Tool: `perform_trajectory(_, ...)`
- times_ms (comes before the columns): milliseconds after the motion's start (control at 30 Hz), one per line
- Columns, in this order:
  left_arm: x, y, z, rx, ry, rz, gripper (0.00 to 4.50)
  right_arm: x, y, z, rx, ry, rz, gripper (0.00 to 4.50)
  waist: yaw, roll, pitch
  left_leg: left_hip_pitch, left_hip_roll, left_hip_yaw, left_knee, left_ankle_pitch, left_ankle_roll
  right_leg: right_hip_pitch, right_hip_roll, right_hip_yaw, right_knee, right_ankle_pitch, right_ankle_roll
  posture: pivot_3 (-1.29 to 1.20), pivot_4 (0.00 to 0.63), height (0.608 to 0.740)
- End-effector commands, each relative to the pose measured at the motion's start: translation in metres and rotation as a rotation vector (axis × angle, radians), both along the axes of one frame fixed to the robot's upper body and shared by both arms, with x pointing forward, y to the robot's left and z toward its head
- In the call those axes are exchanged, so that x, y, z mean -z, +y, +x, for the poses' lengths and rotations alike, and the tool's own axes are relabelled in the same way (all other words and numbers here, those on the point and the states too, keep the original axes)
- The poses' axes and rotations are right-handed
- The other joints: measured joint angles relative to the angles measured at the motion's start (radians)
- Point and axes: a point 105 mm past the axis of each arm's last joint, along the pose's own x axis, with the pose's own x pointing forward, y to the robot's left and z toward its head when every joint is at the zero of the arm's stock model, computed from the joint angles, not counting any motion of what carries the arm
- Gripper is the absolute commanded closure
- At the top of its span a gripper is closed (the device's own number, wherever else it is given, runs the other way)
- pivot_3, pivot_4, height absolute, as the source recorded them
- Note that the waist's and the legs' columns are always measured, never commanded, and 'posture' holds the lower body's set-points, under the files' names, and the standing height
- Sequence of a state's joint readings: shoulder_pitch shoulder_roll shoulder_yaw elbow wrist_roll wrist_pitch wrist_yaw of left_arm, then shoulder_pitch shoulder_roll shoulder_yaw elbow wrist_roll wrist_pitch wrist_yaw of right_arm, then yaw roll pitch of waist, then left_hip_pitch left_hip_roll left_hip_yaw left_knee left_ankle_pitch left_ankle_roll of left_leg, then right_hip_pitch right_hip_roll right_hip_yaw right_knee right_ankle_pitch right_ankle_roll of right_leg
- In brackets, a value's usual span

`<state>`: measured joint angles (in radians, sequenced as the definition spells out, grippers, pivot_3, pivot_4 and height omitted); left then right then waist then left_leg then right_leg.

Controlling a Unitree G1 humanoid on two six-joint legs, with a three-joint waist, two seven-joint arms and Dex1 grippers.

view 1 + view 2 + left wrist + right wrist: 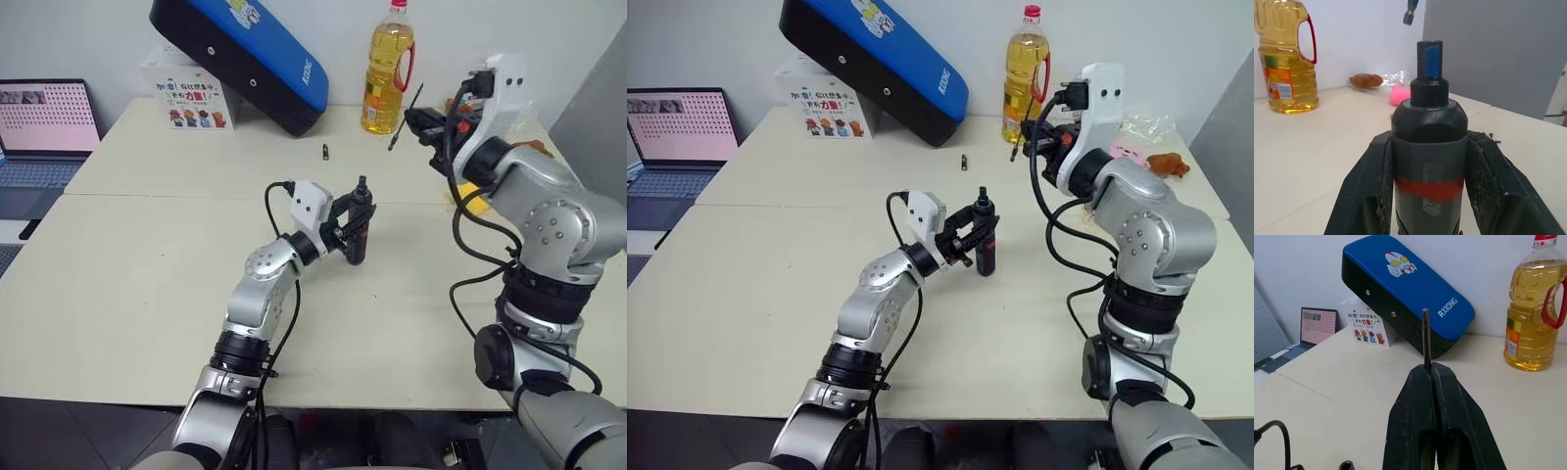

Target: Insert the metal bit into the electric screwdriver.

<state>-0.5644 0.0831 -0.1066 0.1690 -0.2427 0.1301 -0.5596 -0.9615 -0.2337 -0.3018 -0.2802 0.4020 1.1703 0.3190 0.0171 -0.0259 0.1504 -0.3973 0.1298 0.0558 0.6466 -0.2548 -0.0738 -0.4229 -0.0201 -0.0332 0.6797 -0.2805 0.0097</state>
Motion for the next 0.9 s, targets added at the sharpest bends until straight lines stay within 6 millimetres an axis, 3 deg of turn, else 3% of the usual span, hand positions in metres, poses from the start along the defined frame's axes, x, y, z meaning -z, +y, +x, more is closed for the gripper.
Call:
perform_trajectory(33,-0.018,-0.001,0.004,-0.046,-0.082,-0.016,2.85,-0.019,0.001,-0.006,0.014,-0.039,-0.014,4.49,-0.001,0.0,0.0,0.0,0.0,0.0,0.0,0.0,0.0,0.0,0.0,0.0,0.0,0.0,0.0,0.0,0.15,0.74)
perform_trajectory(167,-0.017,-0.002,0.015,-0.114,-0.102,0.005,2.85,-0.02,0.001,0.002,0.082,-0.021,-0.049,4.49,-0.001,0.0,0.0,0.0,0.0,0.0,0.0,0.0,0.0,0.0,0.0,0.0,0.0,0.0,0.0,0.0,0.15,0.74)
perform_trajectory(333,-0.03,-0.022,0.028,-0.146,-0.125,-0.015,2.85,-0.025,0.007,0.011,0.166,-0.013,-0.066,4.49,0.0,0.001,0.0,-0.001,0.0,0.0,0.0,0.0,0.0,-0.001,0.0,0.0,0.0,0.0,0.0,0.0,0.15,0.74)
perform_trajectory(500,-0.018,-0.032,0.037,-0.171,-0.101,0.042,2.85,-0.022,0.014,0.011,0.186,0.014,-0.072,4.49,0.0,0.001,0.0,-0.003,0.0,0.0,-0.001,0.0,0.0,-0.001,0.0,-0.001,-0.003,0.0,0.0,0.0,0.15,0.74)
perform_trajectory(900,-0.012,-0.034,0.039,-0.186,-0.073,0.044,2.85,-0.012,0.025,0.006,0.183,0.073,-0.065,4.49,0.0,0.001,0.0,-0.002,0.0,0.0,-0.001,0.0,0.0,-0.001,0.0,-0.001,-0.002,0.0,0.0,0.0,0.15,0.74)
